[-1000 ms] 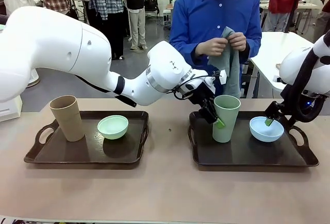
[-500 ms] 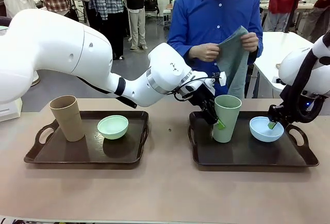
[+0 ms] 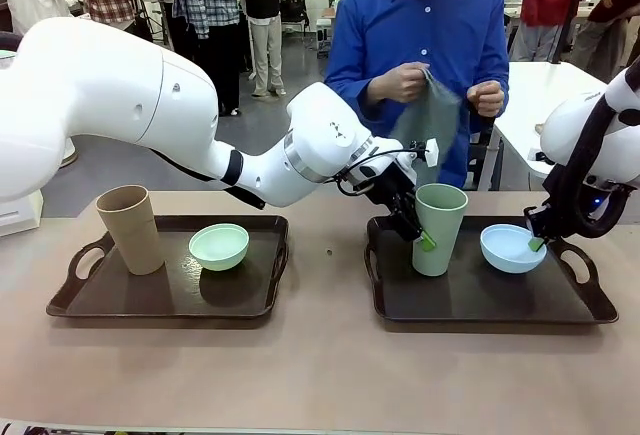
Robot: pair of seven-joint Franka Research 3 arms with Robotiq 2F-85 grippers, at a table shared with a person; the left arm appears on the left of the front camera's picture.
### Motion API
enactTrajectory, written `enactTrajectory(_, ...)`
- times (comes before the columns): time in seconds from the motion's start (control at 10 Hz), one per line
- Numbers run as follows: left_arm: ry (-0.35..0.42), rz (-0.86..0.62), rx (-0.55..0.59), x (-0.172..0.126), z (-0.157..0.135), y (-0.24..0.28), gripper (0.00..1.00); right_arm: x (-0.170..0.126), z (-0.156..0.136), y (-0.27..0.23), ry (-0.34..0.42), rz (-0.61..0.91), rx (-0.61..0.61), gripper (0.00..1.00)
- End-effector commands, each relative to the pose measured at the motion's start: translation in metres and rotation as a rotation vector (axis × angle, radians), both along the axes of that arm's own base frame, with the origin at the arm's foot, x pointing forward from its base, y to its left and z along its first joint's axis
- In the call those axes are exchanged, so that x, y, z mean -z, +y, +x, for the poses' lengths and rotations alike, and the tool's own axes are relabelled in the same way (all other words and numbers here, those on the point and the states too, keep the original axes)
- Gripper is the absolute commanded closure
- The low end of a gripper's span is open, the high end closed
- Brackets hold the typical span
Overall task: Set up a tray with a mat and arrange the tableware.
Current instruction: Pick up the Picnic Bowl and Reusable plastic cup from the Handle tray in front of the human's position and hold them in the air.
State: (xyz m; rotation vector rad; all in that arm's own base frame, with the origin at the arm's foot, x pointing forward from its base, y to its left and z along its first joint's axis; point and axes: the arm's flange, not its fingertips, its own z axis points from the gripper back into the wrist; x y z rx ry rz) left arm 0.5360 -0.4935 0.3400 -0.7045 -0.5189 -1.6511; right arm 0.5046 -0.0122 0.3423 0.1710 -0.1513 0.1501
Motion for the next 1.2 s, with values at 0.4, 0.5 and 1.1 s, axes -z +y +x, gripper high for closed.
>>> enactTrajectory(0.4, 0.003, -0.019, -0.070, -0.016, -0.012, 0.015, 1.00, 0.001, 0.005, -0.001, 0.057, -0.006, -0.050, 1.00)
enactTrajectory(0.5, 0.014, -0.056, -0.078, -0.034, -0.020, 0.023, 1.00, -0.010, -0.001, 0.002, 0.070, 0.004, -0.048, 1.00)
enactTrajectory(1.1, -0.080, -0.056, -0.125, -0.159, -0.067, 0.083, 1.00, -0.149, -0.068, -0.003, -0.041, -0.076, -0.041, 1.00)
